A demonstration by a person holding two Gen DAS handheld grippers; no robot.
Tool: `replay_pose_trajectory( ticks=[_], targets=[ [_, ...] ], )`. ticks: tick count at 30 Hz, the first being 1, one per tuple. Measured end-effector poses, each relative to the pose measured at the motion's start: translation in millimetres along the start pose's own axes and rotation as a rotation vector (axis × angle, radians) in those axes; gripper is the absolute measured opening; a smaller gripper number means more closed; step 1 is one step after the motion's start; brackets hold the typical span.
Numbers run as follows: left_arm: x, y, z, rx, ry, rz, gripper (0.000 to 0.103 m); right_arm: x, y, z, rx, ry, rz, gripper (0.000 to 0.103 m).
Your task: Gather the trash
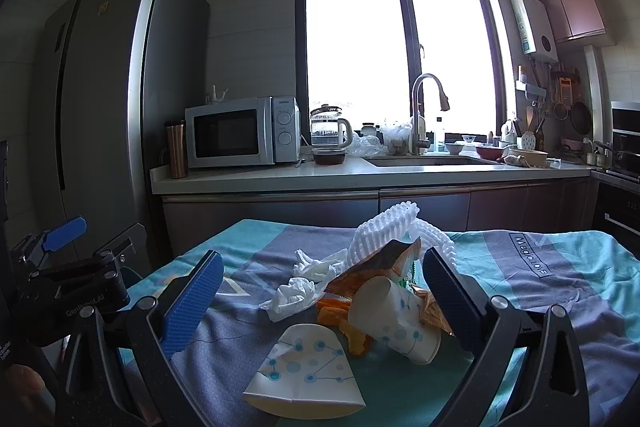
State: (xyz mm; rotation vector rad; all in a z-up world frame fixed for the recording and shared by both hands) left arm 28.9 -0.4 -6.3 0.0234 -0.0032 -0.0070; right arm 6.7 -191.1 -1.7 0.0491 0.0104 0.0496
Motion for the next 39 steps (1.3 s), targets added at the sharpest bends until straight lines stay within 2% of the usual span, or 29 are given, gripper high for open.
replay_pose_trajectory(
  ticks=[10, 15, 20, 24, 29, 34, 39],
  targets=[
    [3.4, -3.6, -4.5, 0.003, 0.015, -0.010, 0.098, -1.9, -4.3, -0.3, 0.009, 0.004, 0.002, 0.097],
    [7.5, -9.5, -11.0, 0.007, 0.048, -0.062, 0.098, 0.6, -11.1, -3.0, 0.018, 0.021, -0.003, 0.097],
    [12.6, -28.2, -26.6, 0.016, 0.130, -0.191, 0.098, 5.9, -26.7, -11.9, 0.019, 0.058, -0.040, 0.097],
    [10.3, -52.1, -42.7, 0.074, 0.175, -0.291, 0.098, 9.2, -45.5, -23.1, 0.043, 0.103, -0.063, 0.097],
    [-1.6, -84.6, -59.8, 0.126, 0.208, -0.467, 0.098, 17.0, -64.2, -40.9, 0.080, 0.180, -0.071, 0.097],
    [-7.6, -107.7, -76.4, 0.164, 0.248, -0.539, 0.097, 23.6, -83.8, -59.9, 0.144, 0.254, -0.077, 0.097],
    [-2.0, -117.5, -88.9, 0.158, 0.318, -0.574, 0.087, 25.7, -102.4, -66.6, 0.153, 0.289, -0.114, 0.092]
  ],
)
Point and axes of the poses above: each gripper's, at about its wrist camera, not at the fingertips, and x roughly the way its jaws point, y to its left, z to its top, the point moved 5 cm from there along x, roughly the way its jaws point, and after that the axes turned 11 degrees about -y, right-handed, at the moved point
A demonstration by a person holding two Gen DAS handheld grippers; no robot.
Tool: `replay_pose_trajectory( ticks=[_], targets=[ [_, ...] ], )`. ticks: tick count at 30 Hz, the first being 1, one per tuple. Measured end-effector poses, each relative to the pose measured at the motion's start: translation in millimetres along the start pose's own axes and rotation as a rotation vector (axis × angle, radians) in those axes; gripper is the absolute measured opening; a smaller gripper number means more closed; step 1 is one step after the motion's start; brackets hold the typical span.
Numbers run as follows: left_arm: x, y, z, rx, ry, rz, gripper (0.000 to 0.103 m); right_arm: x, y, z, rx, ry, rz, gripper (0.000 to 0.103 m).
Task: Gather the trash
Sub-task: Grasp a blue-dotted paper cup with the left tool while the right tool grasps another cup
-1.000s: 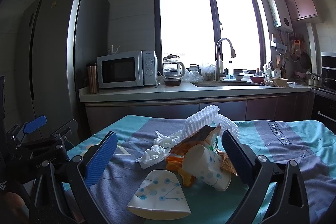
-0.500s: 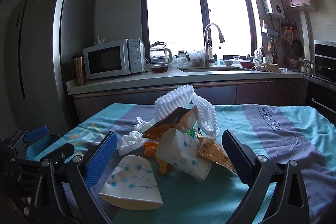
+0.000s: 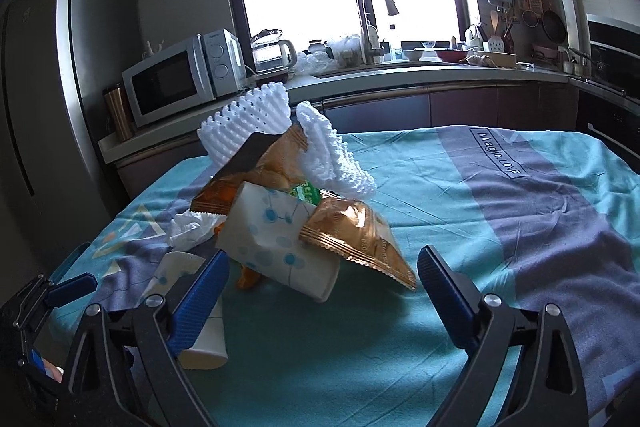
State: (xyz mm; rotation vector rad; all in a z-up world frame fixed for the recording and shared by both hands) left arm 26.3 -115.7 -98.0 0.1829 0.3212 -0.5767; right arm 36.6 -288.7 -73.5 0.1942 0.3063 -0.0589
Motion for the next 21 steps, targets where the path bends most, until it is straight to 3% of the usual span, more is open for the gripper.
replay_pose_trajectory(
  ticks=[10, 18, 21],
  targets=[
    [22.8, 2.9, -10.7, -0.054, 0.100, -0.032, 0.054, 6.0, -14.9, -3.1, -0.021, 0.043, -0.026, 0.084],
    [28.0, 16.5, -9.7, -0.111, 0.120, -0.032, 0.007, 4.9, 1.7, 1.5, -0.016, 0.043, 0.065, 0.076],
    [26.9, 20.4, -8.6, -0.126, 0.116, -0.025, 0.005, 3.5, 17.5, 2.8, -0.042, 0.039, 0.107, 0.072]
  ],
)
Point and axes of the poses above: each gripper's, at about its wrist camera, not at the fingertips, and x roughly the way its jaws point, y to its left, z to its top, the point moved 5 cm from there along x, roughly the way its jaws point, and after that the axes turned 11 degrees about -y, right-handed, at the moved point
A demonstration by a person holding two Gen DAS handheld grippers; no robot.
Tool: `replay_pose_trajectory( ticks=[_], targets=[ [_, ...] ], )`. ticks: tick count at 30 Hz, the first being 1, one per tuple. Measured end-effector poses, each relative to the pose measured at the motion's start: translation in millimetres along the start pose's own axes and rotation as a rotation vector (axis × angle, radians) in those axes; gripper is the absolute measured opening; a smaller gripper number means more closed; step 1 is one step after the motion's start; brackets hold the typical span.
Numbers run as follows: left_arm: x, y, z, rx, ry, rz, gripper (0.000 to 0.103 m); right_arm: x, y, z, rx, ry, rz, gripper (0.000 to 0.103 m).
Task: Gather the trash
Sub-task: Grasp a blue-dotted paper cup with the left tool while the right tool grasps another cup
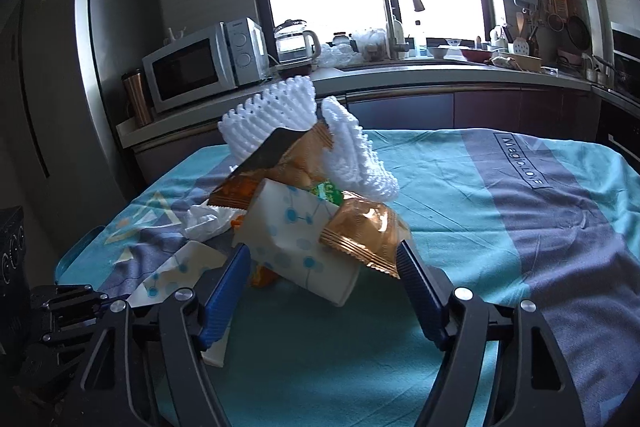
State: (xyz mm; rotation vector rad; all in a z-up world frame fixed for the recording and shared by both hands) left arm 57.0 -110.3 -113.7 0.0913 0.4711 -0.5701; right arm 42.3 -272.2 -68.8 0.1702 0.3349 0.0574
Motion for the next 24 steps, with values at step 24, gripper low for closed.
replay_pose_trajectory(
  ticks=[24],
  targets=[
    [-28.9, 50.1, 5.1, -0.088, -0.061, 0.077, 0.005, 40.9, 55.3, -0.9, -0.352, 0.022, -0.074, 0.047]
  ],
)
Point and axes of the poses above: each gripper's, at about its wrist camera, not at the fingertips, and x roughly the way its jaws point, y to its left, z to its top, the point moved 5 cm from there along x, roughly the way its jaws point, and after that the axes turned 11 degrees about -y, right-handed, at the moved point
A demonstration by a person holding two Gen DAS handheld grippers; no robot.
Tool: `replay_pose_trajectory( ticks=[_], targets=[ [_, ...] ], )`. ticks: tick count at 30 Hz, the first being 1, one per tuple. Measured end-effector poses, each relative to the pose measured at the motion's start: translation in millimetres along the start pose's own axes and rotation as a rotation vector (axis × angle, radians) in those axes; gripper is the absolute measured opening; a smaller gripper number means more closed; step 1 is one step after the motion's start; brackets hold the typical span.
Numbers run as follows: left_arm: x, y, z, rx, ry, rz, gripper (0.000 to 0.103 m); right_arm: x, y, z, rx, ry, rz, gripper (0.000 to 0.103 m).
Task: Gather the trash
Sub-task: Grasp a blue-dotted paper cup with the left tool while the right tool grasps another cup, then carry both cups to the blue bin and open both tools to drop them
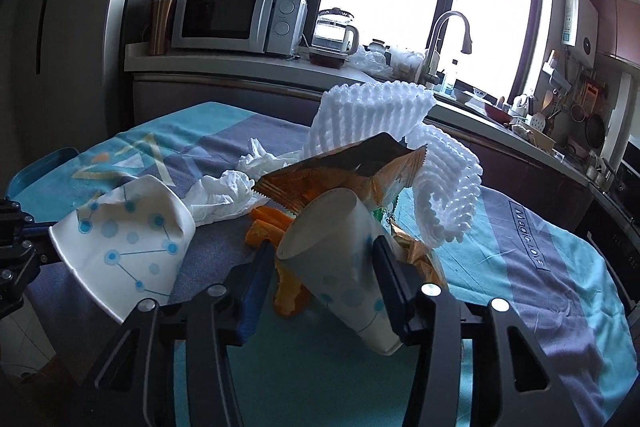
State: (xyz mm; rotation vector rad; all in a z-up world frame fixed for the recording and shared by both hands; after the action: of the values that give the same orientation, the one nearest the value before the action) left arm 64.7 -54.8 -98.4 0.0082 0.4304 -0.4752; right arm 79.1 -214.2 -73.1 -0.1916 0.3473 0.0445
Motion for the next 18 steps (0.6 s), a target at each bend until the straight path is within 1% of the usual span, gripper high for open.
replay_pose_trajectory(
  ticks=[5, 7, 13, 18],
  targets=[
    [-7.8, 11.3, -0.7, -0.014, -0.012, 0.024, 0.005, -8.8, -5.0, 6.5, 0.057, -0.028, 0.048, 0.046],
    [-11.9, 17.4, -0.1, -0.020, -0.019, 0.034, 0.005, -15.3, -3.4, 11.9, 0.082, -0.040, 0.081, 0.046],
    [-32.4, 40.3, 4.7, -0.044, -0.053, 0.071, 0.005, -37.2, 6.7, 28.1, 0.168, -0.051, 0.220, 0.046],
    [-55.8, 68.1, 3.8, -0.073, -0.084, 0.120, 0.005, -48.2, 36.4, 38.0, 0.193, -0.053, 0.346, 0.046]
  ],
)
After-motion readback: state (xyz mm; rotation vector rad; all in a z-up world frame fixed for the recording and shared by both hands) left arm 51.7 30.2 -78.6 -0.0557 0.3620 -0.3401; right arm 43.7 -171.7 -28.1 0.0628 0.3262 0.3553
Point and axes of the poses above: each gripper's, at about its wrist camera, not at the fingertips, and x roughly the way its jaws point, y to its left, z to its top, the point moved 5 cm from there along x, roughly the way its jaws point, and after that the axes turned 11 degrees about -y, right-handed, at the moved point
